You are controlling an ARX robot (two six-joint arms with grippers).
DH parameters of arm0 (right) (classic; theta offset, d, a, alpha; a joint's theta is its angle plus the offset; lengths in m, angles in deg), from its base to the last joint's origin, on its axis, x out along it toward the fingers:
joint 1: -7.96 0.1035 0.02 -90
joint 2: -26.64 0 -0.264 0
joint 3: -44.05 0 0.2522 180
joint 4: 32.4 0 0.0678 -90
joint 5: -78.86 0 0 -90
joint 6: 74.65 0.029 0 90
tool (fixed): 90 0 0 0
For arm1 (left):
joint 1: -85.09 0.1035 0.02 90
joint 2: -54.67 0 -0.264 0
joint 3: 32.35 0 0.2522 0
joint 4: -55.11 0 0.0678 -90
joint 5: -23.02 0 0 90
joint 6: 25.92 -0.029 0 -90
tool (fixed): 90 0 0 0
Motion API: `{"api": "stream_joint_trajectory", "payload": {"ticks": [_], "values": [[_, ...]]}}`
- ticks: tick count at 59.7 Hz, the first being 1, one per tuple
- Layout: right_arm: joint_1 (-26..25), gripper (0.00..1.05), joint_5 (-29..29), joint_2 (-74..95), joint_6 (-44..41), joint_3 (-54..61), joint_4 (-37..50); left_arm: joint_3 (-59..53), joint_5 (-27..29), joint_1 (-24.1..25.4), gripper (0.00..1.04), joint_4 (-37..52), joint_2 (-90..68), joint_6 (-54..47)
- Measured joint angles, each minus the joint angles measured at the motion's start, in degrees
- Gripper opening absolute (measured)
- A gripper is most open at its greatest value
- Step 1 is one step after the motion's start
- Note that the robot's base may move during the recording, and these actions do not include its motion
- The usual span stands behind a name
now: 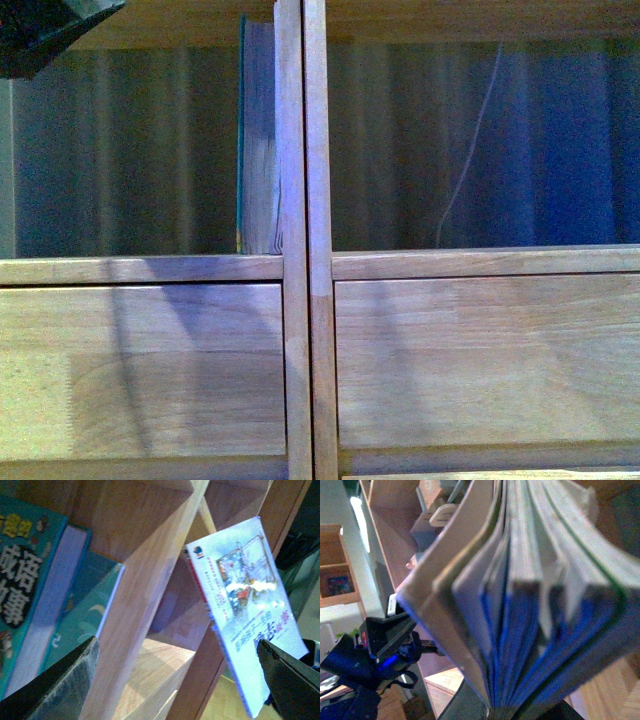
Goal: Organize books on shelf
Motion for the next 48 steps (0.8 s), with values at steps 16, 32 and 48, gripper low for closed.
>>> {"api": "stream_joint_trajectory", "payload": {"ticks": [16, 32, 48], "values": [[3.3, 0.07, 0.0, 7.0, -1.1, -6.7, 1.0, 2.1, 1.6, -3.6, 0.97, 0.4, -0.3, 4.3], [6.9, 0.07, 0.3, 11.1, -0.4, -8.4, 0.9, 2.1, 1.8, -6.6, 0.97, 9.5, -0.8, 9.8], [8.2, 0.07, 1.2, 13.0, 3.4, -8.7, 1.3, -0.4, 1.3, -8.0, 0.74, 16.9, -0.3, 14.4]]}}
